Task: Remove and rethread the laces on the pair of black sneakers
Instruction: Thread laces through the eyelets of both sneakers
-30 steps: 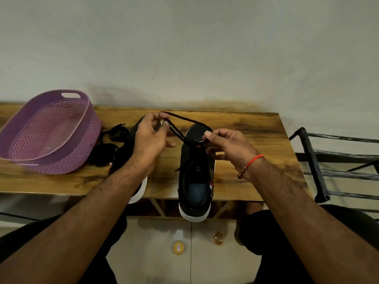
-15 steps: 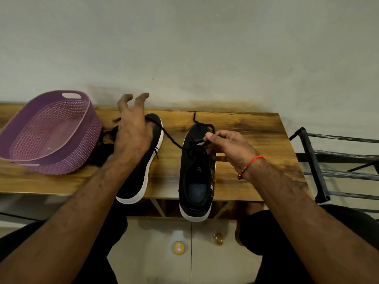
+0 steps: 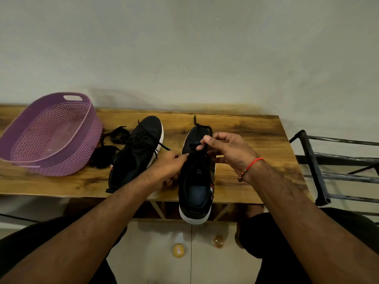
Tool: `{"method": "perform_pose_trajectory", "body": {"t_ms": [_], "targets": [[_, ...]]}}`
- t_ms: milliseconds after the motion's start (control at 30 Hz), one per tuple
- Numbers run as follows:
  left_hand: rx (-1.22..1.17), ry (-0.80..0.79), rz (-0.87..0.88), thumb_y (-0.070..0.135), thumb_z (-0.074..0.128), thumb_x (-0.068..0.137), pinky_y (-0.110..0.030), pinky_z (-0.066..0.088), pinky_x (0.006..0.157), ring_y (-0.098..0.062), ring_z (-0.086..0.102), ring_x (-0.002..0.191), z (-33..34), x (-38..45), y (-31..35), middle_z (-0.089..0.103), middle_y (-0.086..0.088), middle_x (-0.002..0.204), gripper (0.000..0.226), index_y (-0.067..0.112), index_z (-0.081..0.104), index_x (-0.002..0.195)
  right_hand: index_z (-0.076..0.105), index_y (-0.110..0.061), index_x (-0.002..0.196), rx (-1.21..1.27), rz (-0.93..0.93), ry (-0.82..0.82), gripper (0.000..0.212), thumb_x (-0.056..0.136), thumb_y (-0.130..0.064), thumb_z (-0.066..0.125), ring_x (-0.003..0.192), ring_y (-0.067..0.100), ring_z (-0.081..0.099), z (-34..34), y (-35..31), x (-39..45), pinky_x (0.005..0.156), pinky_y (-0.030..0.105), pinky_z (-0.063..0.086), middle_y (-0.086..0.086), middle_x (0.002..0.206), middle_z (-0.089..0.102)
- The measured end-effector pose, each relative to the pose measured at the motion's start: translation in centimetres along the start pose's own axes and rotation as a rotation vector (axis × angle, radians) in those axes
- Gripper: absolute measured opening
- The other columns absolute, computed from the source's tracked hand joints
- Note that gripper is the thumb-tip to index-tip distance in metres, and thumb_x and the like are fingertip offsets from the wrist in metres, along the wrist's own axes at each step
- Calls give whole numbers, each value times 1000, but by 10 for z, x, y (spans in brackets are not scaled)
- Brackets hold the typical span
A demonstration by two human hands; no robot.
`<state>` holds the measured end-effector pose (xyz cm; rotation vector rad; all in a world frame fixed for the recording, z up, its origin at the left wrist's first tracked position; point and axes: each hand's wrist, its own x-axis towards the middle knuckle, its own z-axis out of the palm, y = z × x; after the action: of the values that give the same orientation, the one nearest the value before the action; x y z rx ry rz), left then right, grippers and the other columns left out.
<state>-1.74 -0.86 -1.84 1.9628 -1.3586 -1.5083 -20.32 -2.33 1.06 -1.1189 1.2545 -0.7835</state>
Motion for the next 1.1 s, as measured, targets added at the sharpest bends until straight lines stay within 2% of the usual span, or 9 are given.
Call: {"method": "perform_pose_trajectory", "body": {"t_ms": [200,300,400,500,667,767,900,1000,1100], "targets": [[-491,252,121,25,47,106,-22,36,38,-10,53,49,-19,4,13,70,-3,93,17,14,57,99,69,1,106,-2,94,41,26,96,-23,65,89,27,70,-4,-2,2,87,42,55,7,98,77],[-608,338,166,21,44,107,-24,39,37,-12,55,44,-24,3,16,74,-5,98,14,13,47,96,71,-5,96,-106,194,5,15,94,-19,64,92,26,71,-14,-2,2,86,44,55,6,90,77],[-576,397,163,20,42,107,-25,43,36,-12,52,44,-26,4,11,69,-6,97,12,14,43,97,70,-10,83,-333,301,32,19,94,-19,58,82,22,68,-27,-3,0,85,42,53,5,79,74],[-531,328,74,23,43,108,-27,48,37,-12,53,45,-29,8,4,62,-8,95,14,12,46,99,67,-11,79,-335,334,80,24,97,-23,56,72,19,61,-31,-2,-2,83,43,53,3,71,69],[-206,73,25,61,42,100,-24,46,40,-12,56,47,-24,1,2,60,-5,76,56,8,61,101,68,-12,80,-453,353,135,59,90,-68,52,68,20,64,-29,-3,-5,76,40,55,1,67,71],[-49,73,28,70,41,96,-20,38,40,-13,55,53,-11,0,2,59,0,78,63,12,64,100,70,-12,76,-475,402,85,73,83,-81,45,59,19,62,-20,0,-6,66,31,51,2,64,71],[-48,104,23,67,53,93,-21,33,41,-14,48,53,-1,6,3,54,1,69,53,15,65,97,70,-10,91,-423,321,95,57,93,-64,51,54,16,59,6,12,1,52,23,45,2,68,68],[-146,136,20,47,57,98,-20,31,41,-11,47,53,1,5,7,53,4,68,30,18,65,95,70,-8,99,-406,240,156,35,97,-40,58,63,16,61,16,18,9,53,25,45,4,78,68],[-241,181,59,34,57,100,-21,39,46,-10,57,63,8,2,10,63,2,78,24,14,69,100,67,-12,94,-256,193,200,23,98,-33,60,64,15,60,18,19,10,54,26,47,0,75,67]]}}
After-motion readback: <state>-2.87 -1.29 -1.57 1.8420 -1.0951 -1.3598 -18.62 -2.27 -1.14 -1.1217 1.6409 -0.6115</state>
